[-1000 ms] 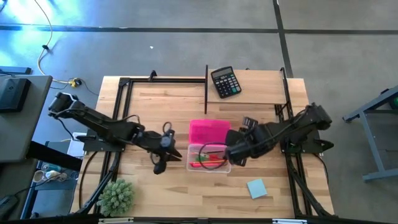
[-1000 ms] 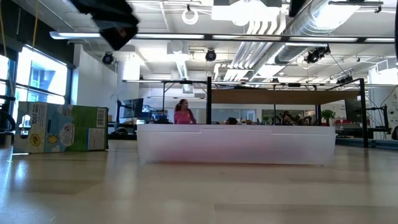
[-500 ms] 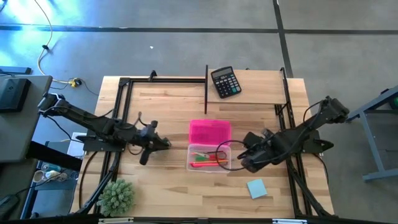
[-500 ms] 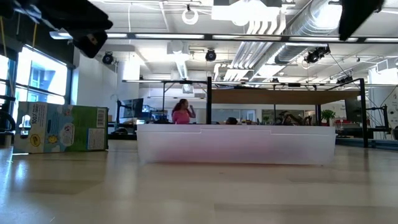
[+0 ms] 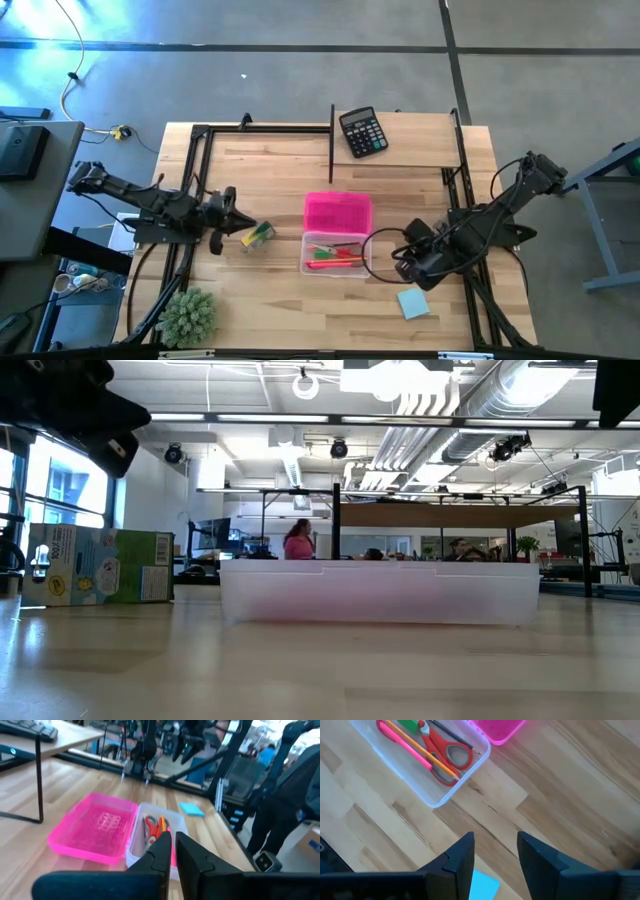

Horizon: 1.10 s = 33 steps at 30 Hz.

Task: Pack school essentials
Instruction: Put the sticky notes into the supply box

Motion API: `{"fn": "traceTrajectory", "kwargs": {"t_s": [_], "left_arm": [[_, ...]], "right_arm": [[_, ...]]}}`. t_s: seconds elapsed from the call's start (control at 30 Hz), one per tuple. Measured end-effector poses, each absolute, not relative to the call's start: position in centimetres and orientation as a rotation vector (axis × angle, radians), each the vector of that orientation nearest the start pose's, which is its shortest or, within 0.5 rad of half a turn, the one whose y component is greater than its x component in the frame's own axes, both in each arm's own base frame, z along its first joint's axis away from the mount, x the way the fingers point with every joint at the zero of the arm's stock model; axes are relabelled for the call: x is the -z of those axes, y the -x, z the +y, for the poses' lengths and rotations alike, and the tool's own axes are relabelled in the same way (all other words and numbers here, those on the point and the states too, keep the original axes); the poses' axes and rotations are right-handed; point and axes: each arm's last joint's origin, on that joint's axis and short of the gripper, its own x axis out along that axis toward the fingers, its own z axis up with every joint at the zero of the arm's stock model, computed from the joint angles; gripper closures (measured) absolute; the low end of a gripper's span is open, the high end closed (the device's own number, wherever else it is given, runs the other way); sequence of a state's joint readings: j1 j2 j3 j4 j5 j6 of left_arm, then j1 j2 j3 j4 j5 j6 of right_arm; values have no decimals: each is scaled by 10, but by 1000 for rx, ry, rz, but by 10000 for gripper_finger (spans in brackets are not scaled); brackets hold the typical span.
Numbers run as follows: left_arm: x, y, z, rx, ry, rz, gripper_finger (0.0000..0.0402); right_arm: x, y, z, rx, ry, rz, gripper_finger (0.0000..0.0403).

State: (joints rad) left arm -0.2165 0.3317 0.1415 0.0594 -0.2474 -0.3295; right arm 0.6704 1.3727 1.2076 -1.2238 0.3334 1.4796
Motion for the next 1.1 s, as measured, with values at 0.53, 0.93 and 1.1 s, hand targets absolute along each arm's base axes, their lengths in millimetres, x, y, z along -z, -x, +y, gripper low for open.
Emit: {"fn": "traceTrajectory", "kwargs": {"t_s": [0.53,0.93,1.1], "left_arm": [[-177,-98,-15,-28,220,90,401],[-175,-96,-13,-67,142,107,401],[-175,-96,-13,-68,149,105,401]], "right_arm": [[-287,-194,142,619,-627,1046,265],[-265,-200,164,630,-591,1138,265],[-257,-196,178,546,-523,1226,265]]}}
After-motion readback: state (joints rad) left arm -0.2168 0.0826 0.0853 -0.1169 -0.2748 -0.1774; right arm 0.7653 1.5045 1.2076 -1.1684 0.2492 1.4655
